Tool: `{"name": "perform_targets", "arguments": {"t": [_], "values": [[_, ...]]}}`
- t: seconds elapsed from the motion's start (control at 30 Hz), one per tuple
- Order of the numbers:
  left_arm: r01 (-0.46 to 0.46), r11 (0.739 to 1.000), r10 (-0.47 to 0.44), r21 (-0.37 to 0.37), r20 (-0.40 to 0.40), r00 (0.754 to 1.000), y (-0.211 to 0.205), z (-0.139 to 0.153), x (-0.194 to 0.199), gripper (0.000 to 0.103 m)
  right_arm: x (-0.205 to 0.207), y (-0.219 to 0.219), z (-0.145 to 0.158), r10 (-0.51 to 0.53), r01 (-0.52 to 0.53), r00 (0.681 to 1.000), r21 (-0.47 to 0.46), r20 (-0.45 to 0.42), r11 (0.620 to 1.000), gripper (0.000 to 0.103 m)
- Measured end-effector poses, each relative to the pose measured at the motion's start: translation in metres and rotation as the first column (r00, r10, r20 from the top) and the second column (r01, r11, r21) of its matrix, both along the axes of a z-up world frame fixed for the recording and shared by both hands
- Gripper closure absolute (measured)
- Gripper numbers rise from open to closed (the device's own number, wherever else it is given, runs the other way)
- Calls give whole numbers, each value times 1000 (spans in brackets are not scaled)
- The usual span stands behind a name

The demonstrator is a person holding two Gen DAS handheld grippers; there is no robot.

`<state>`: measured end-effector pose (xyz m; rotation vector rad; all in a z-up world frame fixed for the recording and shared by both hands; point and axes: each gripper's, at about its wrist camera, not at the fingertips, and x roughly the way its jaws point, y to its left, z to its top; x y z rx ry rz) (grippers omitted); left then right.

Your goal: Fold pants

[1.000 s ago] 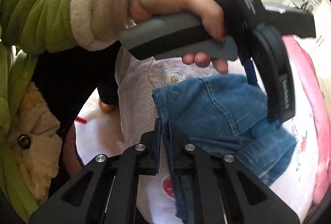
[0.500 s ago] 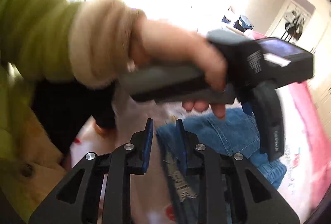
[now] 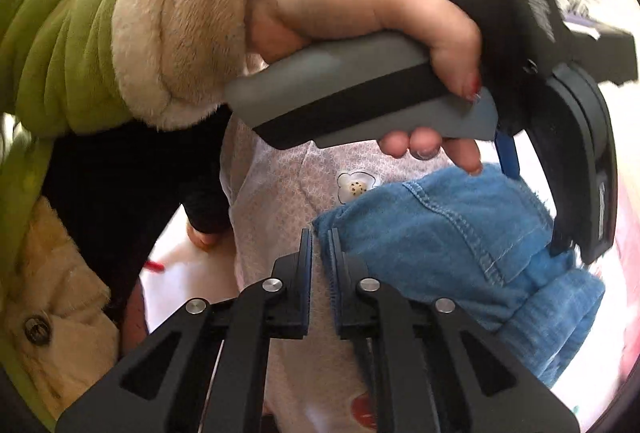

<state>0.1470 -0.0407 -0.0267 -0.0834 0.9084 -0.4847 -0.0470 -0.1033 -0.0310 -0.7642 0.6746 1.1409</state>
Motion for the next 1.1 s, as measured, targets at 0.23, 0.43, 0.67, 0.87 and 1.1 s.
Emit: {"name": "perform_targets", "arguments": {"t": [0.23,0.43,0.67,0.87,1.1], "values": [[-17,1000,17,-14,10,1000,7,4,-6,25,-9,-31,27,-116,140,984,184,-132,973,75],[-36,999,36,-13,19,999,9,8,-13,24,-16,-54,48,-187,222,970,253,-152,942,62],[-54,999,54,-1,40,998,8,16,-24,19,-11,-70,64,-213,246,967,295,-141,923,47],[-66,998,66,0,63,996,8,25,-37,15,-14,-87,75,-240,272,961,333,-136,903,37],[-82,997,82,-8,83,993,10,34,-50,10,-12,-97,74,-265,293,956,351,-126,889,28]]}}
